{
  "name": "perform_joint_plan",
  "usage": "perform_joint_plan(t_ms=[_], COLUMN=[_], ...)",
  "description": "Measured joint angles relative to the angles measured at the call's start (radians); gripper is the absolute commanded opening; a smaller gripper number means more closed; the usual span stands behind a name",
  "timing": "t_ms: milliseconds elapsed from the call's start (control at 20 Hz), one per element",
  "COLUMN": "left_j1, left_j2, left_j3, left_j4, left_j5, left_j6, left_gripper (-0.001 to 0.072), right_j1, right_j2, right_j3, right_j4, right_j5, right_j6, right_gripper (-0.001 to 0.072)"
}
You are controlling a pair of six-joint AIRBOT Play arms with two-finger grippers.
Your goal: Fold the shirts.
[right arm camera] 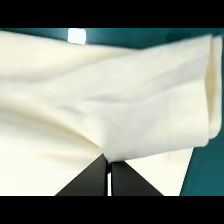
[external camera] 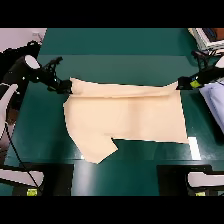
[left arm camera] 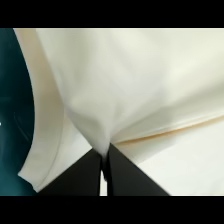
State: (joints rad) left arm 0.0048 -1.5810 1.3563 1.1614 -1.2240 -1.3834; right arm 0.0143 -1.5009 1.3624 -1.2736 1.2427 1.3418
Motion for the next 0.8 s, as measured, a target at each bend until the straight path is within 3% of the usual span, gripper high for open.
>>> perform_joint_plan(t_ms=[50,100,150,200,350,450,500,550,800], left_j1=[0.0,0.0,0.002,0.001,0.003,0.003,0.003,0.003,0.001], left_j2=[0.0,0.002,0.003,0.008,0.062,0.129,0.165,0.204,0.441], left_j3=[-0.015,-0.026,-0.034,-0.039,-0.049,-0.061,-0.077,-0.102,-0.401], left_j4=[0.003,0.016,0.013,0.013,0.018,0.03,0.037,0.039,0.007], left_j5=[0.0,-0.006,-0.011,-0.017,-0.042,-0.069,-0.085,-0.101,-0.123], left_j6=[-0.002,-0.003,-0.011,-0.011,-0.018,-0.021,-0.021,-0.022,-0.068], left_gripper=[0.0365,0.0511,0.0485,0.0485,0.0485,0.0485,0.0485,0.0485,0.0486], right_j1=[0.001,0.001,0.0,0.0,-0.007,-0.023,-0.032,-0.042,-0.078], right_j2=[0.018,0.034,0.048,0.064,0.112,0.156,0.182,0.209,0.32], right_j3=[-0.037,-0.066,-0.091,-0.112,-0.144,-0.153,-0.156,-0.158,-0.163], right_j4=[0.0,-0.004,-0.009,-0.008,-0.003,-0.003,-0.002,-0.002,-0.001], right_j5=[-0.007,-0.018,-0.021,-0.021,0.014,0.047,0.072,0.088,0.158], right_j6=[0.0,0.0,0.0,0.0,0.0,0.0,0.0,0.0,0.0], right_gripper=[0.0015,0.0056,0.026,0.0341,0.0341,0.0378,0.0513,0.0566,0.0561])
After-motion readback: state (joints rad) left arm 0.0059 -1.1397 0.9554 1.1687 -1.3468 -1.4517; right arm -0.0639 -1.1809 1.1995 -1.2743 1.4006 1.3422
